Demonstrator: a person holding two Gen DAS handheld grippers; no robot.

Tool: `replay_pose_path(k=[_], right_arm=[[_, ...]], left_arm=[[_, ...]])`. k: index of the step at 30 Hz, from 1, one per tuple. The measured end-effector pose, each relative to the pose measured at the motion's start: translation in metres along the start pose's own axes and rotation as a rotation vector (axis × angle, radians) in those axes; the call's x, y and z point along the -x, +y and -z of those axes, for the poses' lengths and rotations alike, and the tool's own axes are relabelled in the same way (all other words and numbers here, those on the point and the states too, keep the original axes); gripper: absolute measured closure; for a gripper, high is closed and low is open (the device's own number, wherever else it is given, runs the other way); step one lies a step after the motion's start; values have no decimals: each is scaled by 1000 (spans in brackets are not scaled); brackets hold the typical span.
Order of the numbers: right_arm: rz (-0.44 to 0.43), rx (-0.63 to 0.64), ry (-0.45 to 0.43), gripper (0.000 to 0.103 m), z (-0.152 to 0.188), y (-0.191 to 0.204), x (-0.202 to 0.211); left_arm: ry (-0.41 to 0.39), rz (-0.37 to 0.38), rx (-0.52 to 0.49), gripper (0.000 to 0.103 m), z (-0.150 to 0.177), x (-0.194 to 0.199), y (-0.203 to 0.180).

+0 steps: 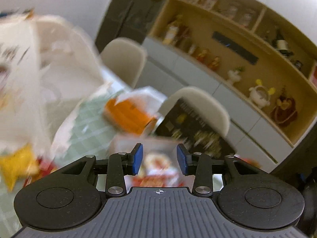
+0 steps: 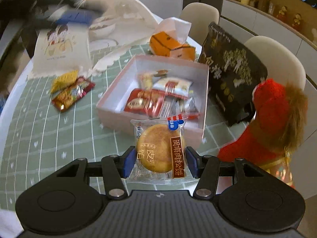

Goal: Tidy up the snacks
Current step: 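Drop the round pastry into the pink box with the right gripper while the left drops the clear bar, then grasp the yellow snack packet with the left gripper while the right grasps the red chicken-snack packet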

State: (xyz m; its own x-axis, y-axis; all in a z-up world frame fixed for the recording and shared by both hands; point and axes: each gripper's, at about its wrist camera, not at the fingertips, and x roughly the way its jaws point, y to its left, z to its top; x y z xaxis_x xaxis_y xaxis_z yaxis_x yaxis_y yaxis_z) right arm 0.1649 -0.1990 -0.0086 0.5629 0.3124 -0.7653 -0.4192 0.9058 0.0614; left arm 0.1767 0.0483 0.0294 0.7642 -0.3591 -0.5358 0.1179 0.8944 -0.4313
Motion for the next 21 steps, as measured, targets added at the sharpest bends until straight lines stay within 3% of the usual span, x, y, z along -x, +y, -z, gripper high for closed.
replay_pose_path(k=[4, 5, 6, 7, 10, 15, 21], right_arm=[[-11, 5, -98, 49, -56, -4, -9], [-13, 0, -119, 45, -71, -4, -13], [-7, -3, -114, 32, -89, -5, -21], [0, -9, -104, 28, -101, -4, -27], [-23, -62, -94, 28, -127, -3, -32], [-122, -23, -64, 27, -125, 36, -40], [-184, 104, 11, 28, -89, 95, -51]], left_arm=[[114, -84, 147, 61, 46, 4, 47], [131, -100, 181, 61, 53, 5, 57], [144, -119, 210, 61, 63, 8, 66], [147, -136, 229, 61, 70, 12, 74], [131, -185, 270, 61, 81, 29, 93], [79, -253, 290, 61, 69, 42, 125], [20, -387, 197, 61, 13, 1, 172]])
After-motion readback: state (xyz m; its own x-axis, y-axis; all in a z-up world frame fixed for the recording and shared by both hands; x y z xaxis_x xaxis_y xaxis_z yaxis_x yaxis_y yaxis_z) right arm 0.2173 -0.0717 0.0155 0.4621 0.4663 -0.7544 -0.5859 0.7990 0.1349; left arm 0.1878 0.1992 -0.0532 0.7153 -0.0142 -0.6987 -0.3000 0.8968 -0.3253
